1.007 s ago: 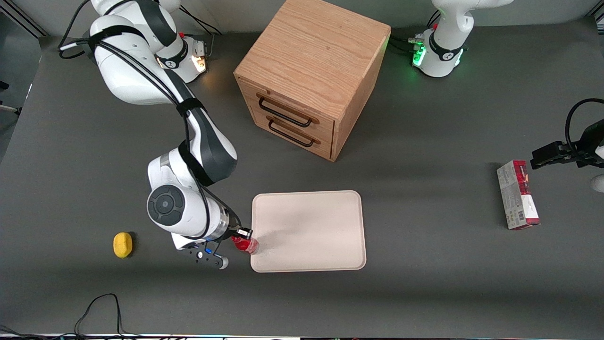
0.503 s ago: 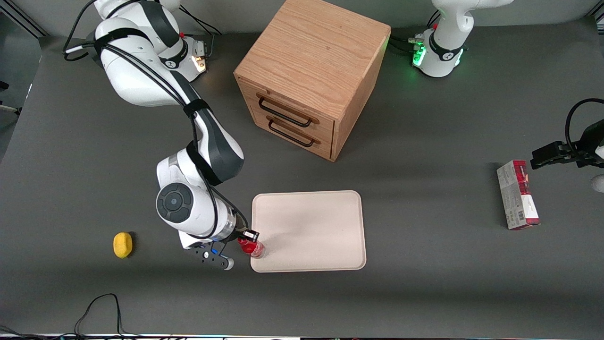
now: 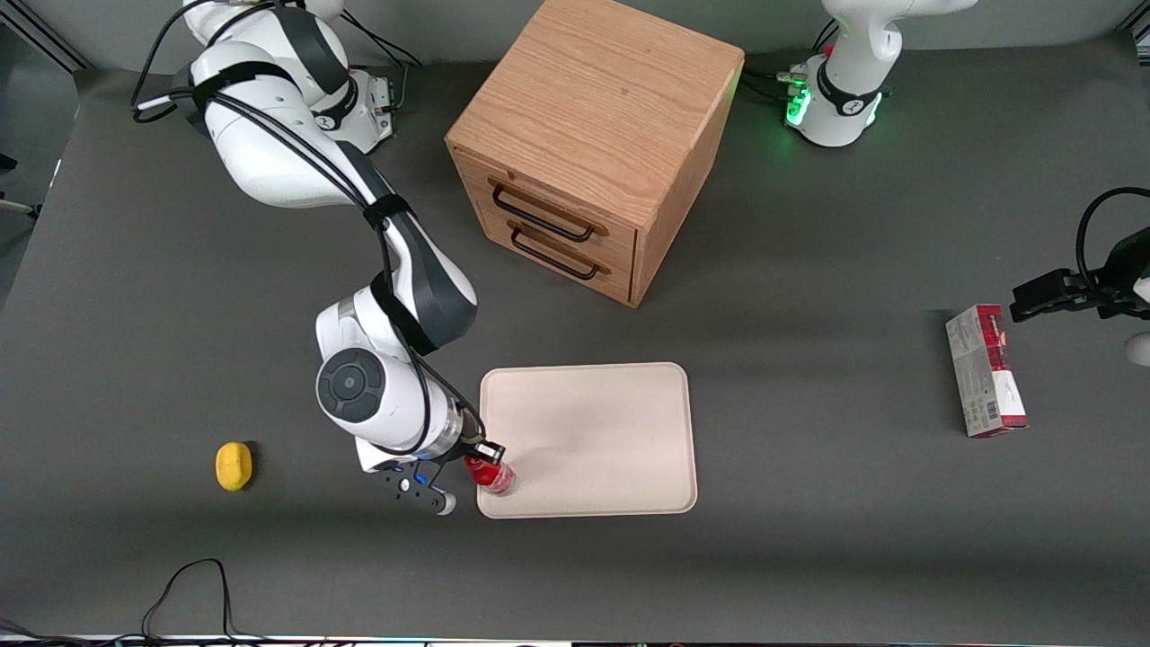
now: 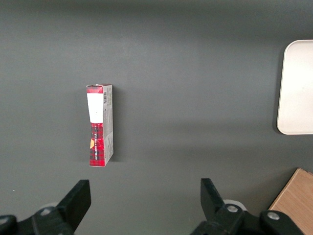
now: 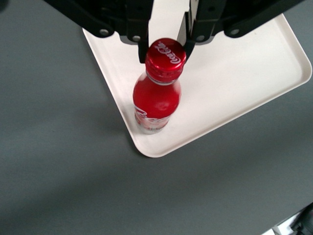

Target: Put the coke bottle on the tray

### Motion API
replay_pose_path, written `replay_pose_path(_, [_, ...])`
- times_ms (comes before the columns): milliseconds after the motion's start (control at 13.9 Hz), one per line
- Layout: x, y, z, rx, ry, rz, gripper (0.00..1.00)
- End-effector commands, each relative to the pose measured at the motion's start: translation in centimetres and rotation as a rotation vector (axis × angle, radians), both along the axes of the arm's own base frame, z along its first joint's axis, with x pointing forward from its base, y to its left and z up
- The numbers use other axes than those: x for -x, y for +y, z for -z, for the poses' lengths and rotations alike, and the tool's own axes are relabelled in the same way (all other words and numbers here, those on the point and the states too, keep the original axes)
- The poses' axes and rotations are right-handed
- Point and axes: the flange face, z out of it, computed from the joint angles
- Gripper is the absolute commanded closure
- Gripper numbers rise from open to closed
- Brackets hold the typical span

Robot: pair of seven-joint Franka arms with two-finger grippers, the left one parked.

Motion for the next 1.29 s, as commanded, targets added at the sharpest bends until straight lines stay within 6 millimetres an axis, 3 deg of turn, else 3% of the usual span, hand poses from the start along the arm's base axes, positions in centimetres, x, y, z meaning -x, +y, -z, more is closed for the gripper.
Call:
replay_pose_path(0, [-0.5,0.7,-0.6,0.005,-0.052,0.024,0.01])
replay_pose_path(647, [-0.5,0.7,-0.4,0.024,-0.061,0.029,0.0])
replay_pose_path(791, [-0.5,-0.1,-1.7,0.065,-0.068,0.01,0.0])
replay_pose_path(1007, [2.1,-0.9,-2.6,0.136,0.045,-0.083,0.0])
replay_pose_path(1078, [3.3,-1.8,-3.3,0.15,0.063,-0.13,0.0])
replay_pose_path(1222, [6.5,-8.1,-5.5,0.15,0.105,-0.216,0.0])
